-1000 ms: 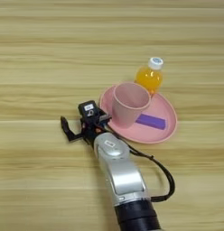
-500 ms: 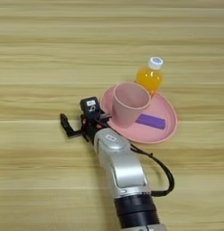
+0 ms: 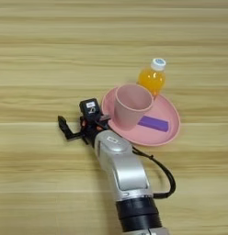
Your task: Move the objects on the table
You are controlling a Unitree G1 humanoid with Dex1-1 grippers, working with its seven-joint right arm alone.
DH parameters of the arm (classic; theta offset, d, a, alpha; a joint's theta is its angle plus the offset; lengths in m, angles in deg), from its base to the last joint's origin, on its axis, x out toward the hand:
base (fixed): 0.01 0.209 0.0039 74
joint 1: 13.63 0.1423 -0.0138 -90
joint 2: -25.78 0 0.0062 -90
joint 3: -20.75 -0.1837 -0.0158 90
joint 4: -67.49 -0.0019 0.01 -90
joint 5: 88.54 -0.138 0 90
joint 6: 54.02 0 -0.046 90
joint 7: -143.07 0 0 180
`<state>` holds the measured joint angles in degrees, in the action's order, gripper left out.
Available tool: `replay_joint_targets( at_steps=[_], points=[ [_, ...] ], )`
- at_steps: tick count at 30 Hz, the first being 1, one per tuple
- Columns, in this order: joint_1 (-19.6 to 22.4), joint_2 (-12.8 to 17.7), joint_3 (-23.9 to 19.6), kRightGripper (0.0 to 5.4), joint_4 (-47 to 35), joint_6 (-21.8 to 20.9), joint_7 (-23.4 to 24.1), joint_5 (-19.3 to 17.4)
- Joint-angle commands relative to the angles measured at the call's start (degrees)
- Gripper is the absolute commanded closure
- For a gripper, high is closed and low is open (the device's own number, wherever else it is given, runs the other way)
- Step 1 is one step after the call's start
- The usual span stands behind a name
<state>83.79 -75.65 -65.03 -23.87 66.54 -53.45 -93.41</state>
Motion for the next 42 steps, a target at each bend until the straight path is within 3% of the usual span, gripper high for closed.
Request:
replay_joint_targets(
  at_steps=[1,23,30,42],
  points=[
    [2.69,-0.68,-0.15,0.03,-0.71,-1.57,-0.08,-1.18],
    [2.84,-1.06,-0.37,0.03,-0.33,-2.5,1.11,-0.77],
    [0.32,0.84,0.01,0.03,-3.96,-4.31,-2.27,-2.0],
    [-0.99,1.21,0.34,0.03,-5.81,-7.21,-5.09,-3.04]
  ],
)
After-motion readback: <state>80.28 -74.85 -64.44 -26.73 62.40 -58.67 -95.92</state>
